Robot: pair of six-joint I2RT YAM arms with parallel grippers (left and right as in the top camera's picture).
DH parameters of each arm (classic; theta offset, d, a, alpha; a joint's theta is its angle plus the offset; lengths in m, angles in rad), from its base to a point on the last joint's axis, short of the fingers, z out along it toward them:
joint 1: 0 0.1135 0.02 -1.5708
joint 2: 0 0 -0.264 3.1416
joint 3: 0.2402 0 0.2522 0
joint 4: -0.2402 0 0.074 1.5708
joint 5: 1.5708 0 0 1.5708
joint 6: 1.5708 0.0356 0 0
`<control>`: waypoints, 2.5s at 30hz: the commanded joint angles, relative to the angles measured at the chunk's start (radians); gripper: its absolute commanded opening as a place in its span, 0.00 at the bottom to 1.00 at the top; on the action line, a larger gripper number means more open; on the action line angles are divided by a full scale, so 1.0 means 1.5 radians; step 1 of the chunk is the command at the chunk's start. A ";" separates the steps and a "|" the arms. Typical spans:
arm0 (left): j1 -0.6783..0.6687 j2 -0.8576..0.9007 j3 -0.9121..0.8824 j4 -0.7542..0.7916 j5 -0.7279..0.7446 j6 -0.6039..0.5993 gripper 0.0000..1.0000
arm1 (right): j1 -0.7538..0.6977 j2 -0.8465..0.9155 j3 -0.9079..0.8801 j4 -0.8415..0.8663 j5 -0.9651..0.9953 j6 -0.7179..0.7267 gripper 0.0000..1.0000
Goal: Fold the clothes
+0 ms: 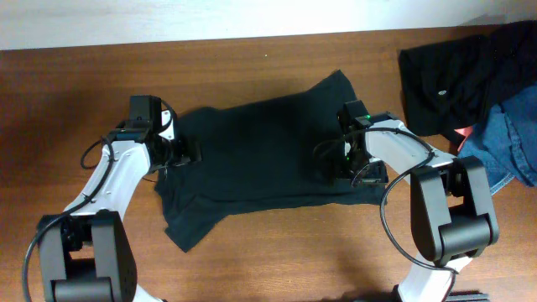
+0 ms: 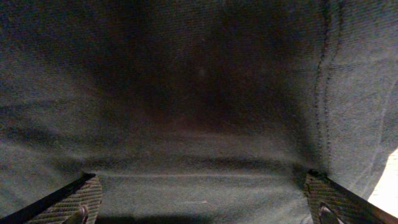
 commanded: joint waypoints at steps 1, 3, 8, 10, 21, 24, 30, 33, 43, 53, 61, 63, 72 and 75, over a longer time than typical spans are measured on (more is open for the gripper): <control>0.000 0.008 0.008 -0.001 0.021 0.002 1.00 | -0.002 0.010 -0.013 0.002 0.018 0.003 0.99; -0.003 0.008 0.008 0.014 0.020 0.002 0.99 | -0.002 0.010 -0.013 0.002 0.018 0.003 0.99; -0.020 0.008 0.014 0.062 0.000 0.045 0.80 | -0.002 0.010 -0.013 0.002 0.018 0.003 0.99; -0.027 0.008 0.028 0.065 -0.055 0.045 0.81 | -0.002 0.010 -0.013 0.002 0.018 0.003 0.99; -0.034 0.020 0.078 0.145 -0.143 0.047 0.08 | -0.002 0.010 -0.013 0.002 0.018 0.003 0.99; -0.034 0.048 0.078 0.167 -0.143 0.047 0.01 | -0.002 0.010 -0.013 0.002 0.018 0.003 0.99; -0.033 0.117 0.078 0.164 -0.143 0.047 0.01 | -0.002 0.010 -0.013 0.002 0.018 0.003 0.99; -0.033 0.128 0.078 0.143 -0.143 0.046 0.01 | -0.002 0.010 -0.013 0.002 0.018 0.003 0.99; -0.033 0.167 0.077 0.129 -0.194 0.044 0.01 | -0.002 0.010 -0.013 0.002 0.018 0.003 0.99; -0.033 0.201 0.077 0.173 -0.224 0.044 0.00 | -0.002 0.010 -0.013 0.002 0.018 0.003 0.99; -0.033 0.202 0.077 0.240 -0.231 0.047 0.01 | -0.002 0.010 -0.013 0.002 0.018 0.003 0.99; -0.033 0.203 0.077 0.260 -0.231 0.057 0.01 | -0.002 0.010 -0.013 0.002 0.018 0.003 0.99; -0.033 0.222 0.077 0.330 -0.231 0.169 0.01 | -0.002 0.010 -0.013 0.002 0.018 0.003 0.99; -0.033 0.235 0.077 0.336 -0.231 0.174 0.01 | -0.002 0.010 -0.013 0.002 0.018 0.003 0.99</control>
